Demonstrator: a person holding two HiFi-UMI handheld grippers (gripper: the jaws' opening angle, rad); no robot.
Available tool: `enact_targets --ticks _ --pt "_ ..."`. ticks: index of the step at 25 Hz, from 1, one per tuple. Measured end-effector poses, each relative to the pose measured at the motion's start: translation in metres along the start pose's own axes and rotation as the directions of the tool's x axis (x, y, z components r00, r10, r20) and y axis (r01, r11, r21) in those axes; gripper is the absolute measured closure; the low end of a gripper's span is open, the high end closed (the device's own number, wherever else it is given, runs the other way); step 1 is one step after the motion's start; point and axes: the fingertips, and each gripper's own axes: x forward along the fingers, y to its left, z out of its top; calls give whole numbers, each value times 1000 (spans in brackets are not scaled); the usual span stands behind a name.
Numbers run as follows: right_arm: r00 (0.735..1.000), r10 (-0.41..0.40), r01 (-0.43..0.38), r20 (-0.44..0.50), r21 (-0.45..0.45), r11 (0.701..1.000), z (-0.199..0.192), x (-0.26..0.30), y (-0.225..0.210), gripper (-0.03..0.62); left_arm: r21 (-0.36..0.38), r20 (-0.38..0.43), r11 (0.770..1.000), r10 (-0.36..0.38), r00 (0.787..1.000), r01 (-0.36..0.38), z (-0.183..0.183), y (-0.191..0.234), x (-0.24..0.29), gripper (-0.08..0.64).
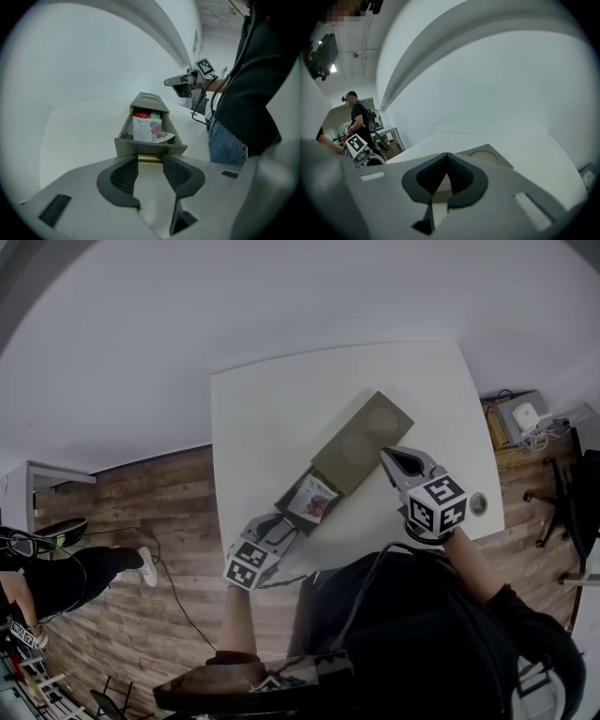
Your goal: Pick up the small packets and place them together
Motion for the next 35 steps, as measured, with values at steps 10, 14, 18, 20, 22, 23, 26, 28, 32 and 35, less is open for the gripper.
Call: enact_targets --ticks 10,14,18,20,22,23,26,28,32,35 --pt "1000 6 -6 0 -13 1000 -2 0 7 597 -14 3 1000 17 1000 -17 -16 0 -15 394" --pt "1000 8 -8 -1 -17 1000 -2 -1 8 597 -17 0 1000 21 1000 -21 -19 0 -18 394" --pt "1000 5 -5 1 -18 1000 -3 -2 7 597 -25 8 999 34 999 -34 -24 0 -21 394" --pt "1000 12 -12 -1 -25 1000 -4 -1 9 597 -26 13 999 41 999 -41 -24 0 -22 394" --pt "1000 20 -20 -3 -37 999 -3 0 13 597 -30 22 999 44 999 -43 -24 0 -22 394" --pt "1000 24 -24 -4 -43 999 -3 0 14 597 -31 25 999 45 999 -44 -24 0 -22 394" --pt "1000 27 -27 -9 -60 998 -3 0 15 597 -32 33 998 48 998 -47 -24 -1 -22 394" --pt "1000 27 -28 -9 -64 998 -2 -1 16 597 -34 32 998 46 998 -45 -25 0 -23 394" --pt "1000 25 -26 -8 -68 997 -3 -3 17 597 -40 14 998 50 999 -50 -38 -1 -30 394" --pt "1000 29 -30 -7 -72 997 -3 -1 20 597 -40 26 998 58 998 -57 -38 -1 -33 394"
